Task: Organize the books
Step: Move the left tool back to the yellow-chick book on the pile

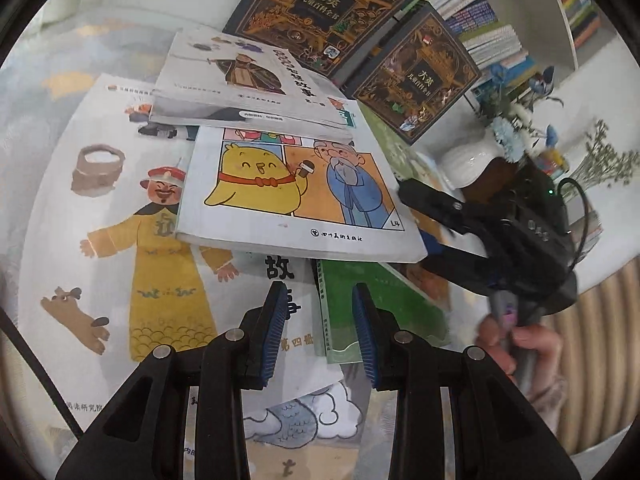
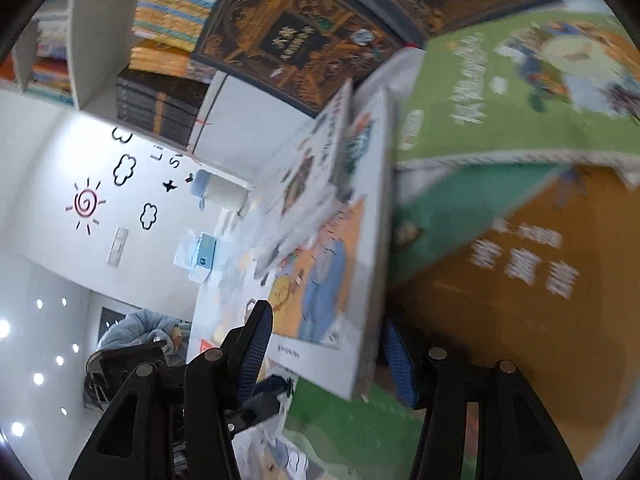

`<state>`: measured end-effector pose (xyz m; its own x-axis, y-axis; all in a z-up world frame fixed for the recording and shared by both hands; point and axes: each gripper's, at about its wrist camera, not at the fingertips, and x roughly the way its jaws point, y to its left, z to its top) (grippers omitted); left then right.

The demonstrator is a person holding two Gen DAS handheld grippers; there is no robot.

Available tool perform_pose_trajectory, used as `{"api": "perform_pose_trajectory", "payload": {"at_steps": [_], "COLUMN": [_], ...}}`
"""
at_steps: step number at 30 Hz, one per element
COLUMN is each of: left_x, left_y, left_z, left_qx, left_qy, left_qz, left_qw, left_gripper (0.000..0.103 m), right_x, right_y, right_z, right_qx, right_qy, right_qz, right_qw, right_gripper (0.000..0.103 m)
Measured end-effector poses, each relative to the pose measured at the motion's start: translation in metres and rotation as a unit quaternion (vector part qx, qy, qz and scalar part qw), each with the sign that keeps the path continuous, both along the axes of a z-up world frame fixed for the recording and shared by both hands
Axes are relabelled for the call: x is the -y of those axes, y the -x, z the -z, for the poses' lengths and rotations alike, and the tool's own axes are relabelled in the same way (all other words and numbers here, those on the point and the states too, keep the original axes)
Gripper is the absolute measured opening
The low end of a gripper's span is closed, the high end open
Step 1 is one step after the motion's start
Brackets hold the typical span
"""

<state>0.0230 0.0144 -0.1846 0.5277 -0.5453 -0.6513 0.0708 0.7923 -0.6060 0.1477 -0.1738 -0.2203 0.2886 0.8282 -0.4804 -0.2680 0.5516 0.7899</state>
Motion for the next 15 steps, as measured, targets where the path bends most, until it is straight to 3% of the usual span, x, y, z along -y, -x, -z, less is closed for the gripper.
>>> {"api": "perform_pose_trajectory", "payload": {"at_steps": [2, 4, 6, 8, 10, 11, 13, 15], "left_x": [0.001, 0.006, 0.009, 0.010, 0.008, 0.007, 0.006, 0.004], "left_y": [0.000, 0.001, 0.001, 0.002, 0.001, 0.000, 0.000, -0.001], "left_z": [0.000, -0.001, -0.002, -0.002, -0.001, -0.001, 0.000, 0.001], "left_qx": [0.001, 0.005, 0.008, 0.009, 0.007, 0.006, 0.005, 0.001], "left_qy": [-0.002, -0.015, -0.024, -0.029, -0.024, -0.020, -0.014, -0.006], "left_qz": [0.002, 0.004, 0.004, 0.005, 0.004, 0.004, 0.004, 0.002], "left_qw": [1.0000, 0.9999, 0.9997, 0.9995, 0.9997, 0.9998, 0.9999, 1.0000], "left_gripper": [0.031, 0.031, 0.031, 0.031, 0.031, 0.031, 0.031, 0.031], "right_x": [-0.013, -0.024, -0.035, -0.045, -0.047, -0.046, -0.040, -0.035], "right_y": [0.002, 0.008, 0.015, 0.020, 0.022, 0.021, 0.019, 0.014], "right_z": [-0.005, -0.011, -0.014, -0.016, -0.018, -0.017, -0.012, -0.005], "right_qx": [0.023, 0.053, 0.086, 0.102, 0.103, 0.103, 0.095, 0.055], "right_qy": [0.012, 0.022, 0.048, 0.090, 0.142, 0.151, 0.132, 0.066], "right_qz": [-0.004, -0.016, -0.018, -0.010, 0.006, 0.010, 0.007, -0.014], "right_qw": [1.000, 0.998, 0.995, 0.991, 0.985, 0.983, 0.987, 0.996], "right_gripper": [0.066, 0.087, 0.091, 0.085, 0.052, 0.046, 0.042, 0.041]}}
